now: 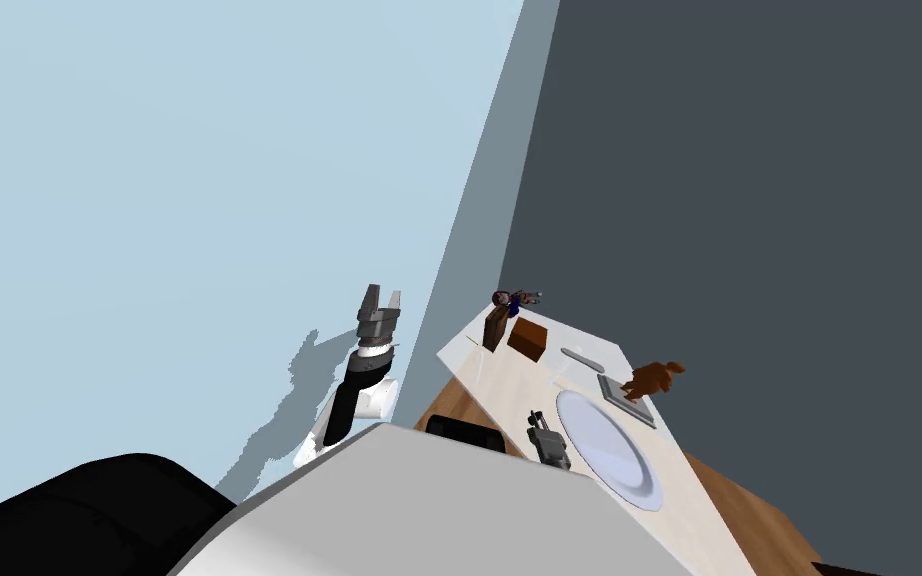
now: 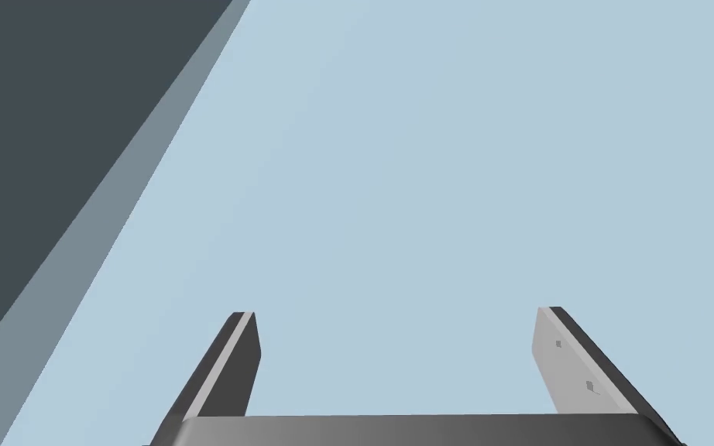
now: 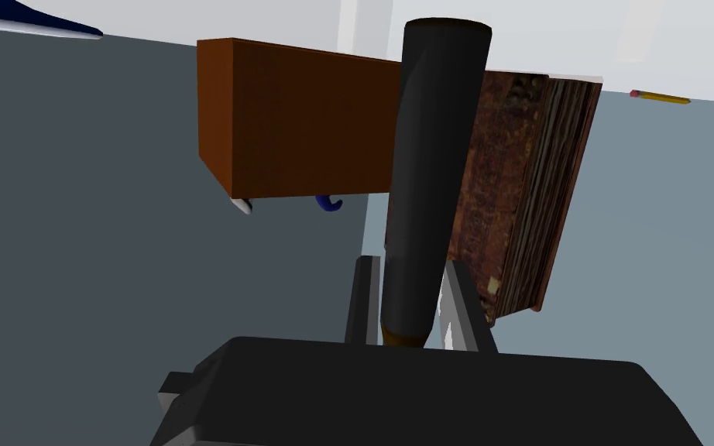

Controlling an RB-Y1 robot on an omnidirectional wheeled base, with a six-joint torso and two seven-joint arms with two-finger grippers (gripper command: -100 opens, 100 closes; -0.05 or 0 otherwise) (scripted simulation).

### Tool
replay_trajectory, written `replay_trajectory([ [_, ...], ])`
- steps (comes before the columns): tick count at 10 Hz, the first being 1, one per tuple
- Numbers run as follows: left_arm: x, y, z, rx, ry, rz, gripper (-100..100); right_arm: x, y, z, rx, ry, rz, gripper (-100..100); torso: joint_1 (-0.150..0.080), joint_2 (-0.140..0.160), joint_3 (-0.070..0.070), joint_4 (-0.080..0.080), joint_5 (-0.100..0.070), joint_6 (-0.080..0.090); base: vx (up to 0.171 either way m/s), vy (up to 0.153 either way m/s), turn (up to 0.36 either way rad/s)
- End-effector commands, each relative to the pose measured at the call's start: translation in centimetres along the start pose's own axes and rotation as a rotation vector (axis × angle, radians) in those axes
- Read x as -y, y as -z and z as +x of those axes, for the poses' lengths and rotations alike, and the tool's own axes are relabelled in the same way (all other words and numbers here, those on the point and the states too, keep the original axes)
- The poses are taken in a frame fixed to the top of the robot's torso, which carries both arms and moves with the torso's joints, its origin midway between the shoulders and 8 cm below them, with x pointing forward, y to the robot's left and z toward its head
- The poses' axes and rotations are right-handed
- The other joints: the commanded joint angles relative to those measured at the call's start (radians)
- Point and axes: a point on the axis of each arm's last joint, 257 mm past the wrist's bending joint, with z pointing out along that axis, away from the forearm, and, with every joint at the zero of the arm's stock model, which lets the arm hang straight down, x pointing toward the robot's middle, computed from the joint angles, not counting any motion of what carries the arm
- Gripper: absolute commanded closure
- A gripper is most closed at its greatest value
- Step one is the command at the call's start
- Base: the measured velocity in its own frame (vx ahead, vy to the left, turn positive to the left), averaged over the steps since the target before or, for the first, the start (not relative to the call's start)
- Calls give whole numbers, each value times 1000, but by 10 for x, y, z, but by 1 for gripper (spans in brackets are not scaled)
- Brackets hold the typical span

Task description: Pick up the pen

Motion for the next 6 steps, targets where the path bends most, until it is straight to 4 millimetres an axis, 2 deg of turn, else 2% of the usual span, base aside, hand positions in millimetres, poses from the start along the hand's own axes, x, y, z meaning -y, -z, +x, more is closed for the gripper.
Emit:
replay_trajectory([
  [1, 0, 0, 0, 0, 0, 0, 0, 19, -9, -3, 3, -7, 46, 100, 0, 0, 0, 0, 0, 0, -149, 48, 241],
  [2, 0, 0, 0, 0, 0, 0, 0, 40, -18, -3, -4, -27, 92, 100, -1, -1, -1, 0, 0, 1, -181, 83, 340],
  [3, 0, 0, 0, 0, 0, 0, 0, 48, -21, -7, 6, -26, 111, 100, 1, 0, 0, 0, 0, 1, -136, 65, 239],
  [4, 0, 0, 0, 0, 0, 0, 0, 68, -27, -7, 1, -46, 157, 100, 0, -2, -1, 0, 0, 1, -167, 86, 357],
  [5, 0, 0, 0, 0, 0, 0, 0, 76, -31, -12, 12, -50, 177, 100, 1, 0, 0, 0, 0, 1, -148, 63, 284],
  [6, 0, 0, 0, 0, 0, 0, 0, 96, -40, -13, 11, -77, 225, 100, 0, -1, 0, 0, 0, 1, -184, 80, 374],
])
